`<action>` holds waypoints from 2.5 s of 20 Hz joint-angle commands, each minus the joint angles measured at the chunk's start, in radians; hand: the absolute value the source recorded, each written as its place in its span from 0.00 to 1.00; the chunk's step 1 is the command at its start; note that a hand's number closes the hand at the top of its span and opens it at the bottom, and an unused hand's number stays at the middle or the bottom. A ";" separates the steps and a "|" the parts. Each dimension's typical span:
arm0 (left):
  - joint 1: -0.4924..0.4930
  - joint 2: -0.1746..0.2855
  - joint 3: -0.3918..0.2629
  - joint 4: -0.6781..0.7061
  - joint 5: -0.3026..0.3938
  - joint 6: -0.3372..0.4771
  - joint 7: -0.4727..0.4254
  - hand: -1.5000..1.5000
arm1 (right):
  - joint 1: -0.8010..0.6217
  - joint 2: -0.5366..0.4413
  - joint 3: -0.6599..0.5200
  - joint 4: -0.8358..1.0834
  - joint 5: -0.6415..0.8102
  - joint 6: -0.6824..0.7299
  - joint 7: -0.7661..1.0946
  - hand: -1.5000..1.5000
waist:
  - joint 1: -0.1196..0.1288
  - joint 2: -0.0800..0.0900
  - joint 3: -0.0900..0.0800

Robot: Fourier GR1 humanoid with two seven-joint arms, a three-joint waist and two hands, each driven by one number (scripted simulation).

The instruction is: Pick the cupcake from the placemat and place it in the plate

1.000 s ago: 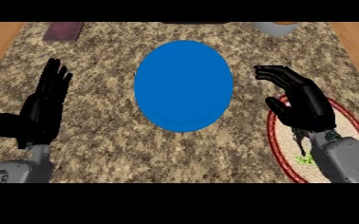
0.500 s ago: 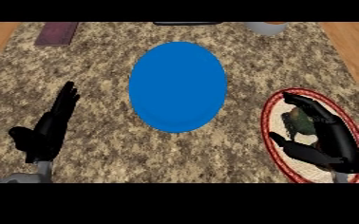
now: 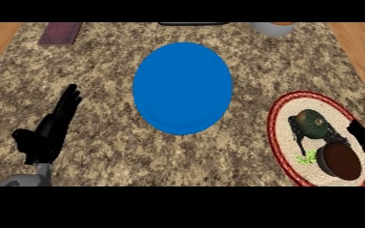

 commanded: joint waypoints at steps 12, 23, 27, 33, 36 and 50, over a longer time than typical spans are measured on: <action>-0.018 -0.013 0.026 0.050 -0.006 -0.054 -0.036 0.50 | 0.214 -0.358 -0.103 -0.167 0.244 0.084 0.465 0.00 | 0.016 0.003 -0.001; -0.014 -0.036 0.045 -0.003 -0.048 -0.046 0.004 0.50 | 0.064 -0.262 -0.016 -0.093 0.420 0.199 0.684 0.00 | 0.029 0.004 0.001; -0.031 -0.075 0.038 0.032 -0.077 -0.038 -0.006 0.50 | 0.072 -0.313 -0.095 -0.131 0.399 0.332 0.750 0.00 | 0.018 0.003 0.000; 0.002 -0.095 0.053 -0.008 -0.110 -0.041 0.001 0.50 | -0.078 -0.174 -0.052 0.071 0.523 0.376 0.681 0.00 | 0.024 0.003 0.001; 0.028 -0.049 0.097 -0.011 -0.088 -0.109 -0.004 0.50 | -0.114 -0.143 -0.053 0.035 0.561 0.416 0.753 0.00 | 0.024 0.003 0.001; -0.041 -0.127 0.114 0.013 -0.145 -0.097 0.046 0.50 | -0.221 0.002 -0.027 0.285 0.767 0.451 0.556 1.00 | 0.020 0.003 0.001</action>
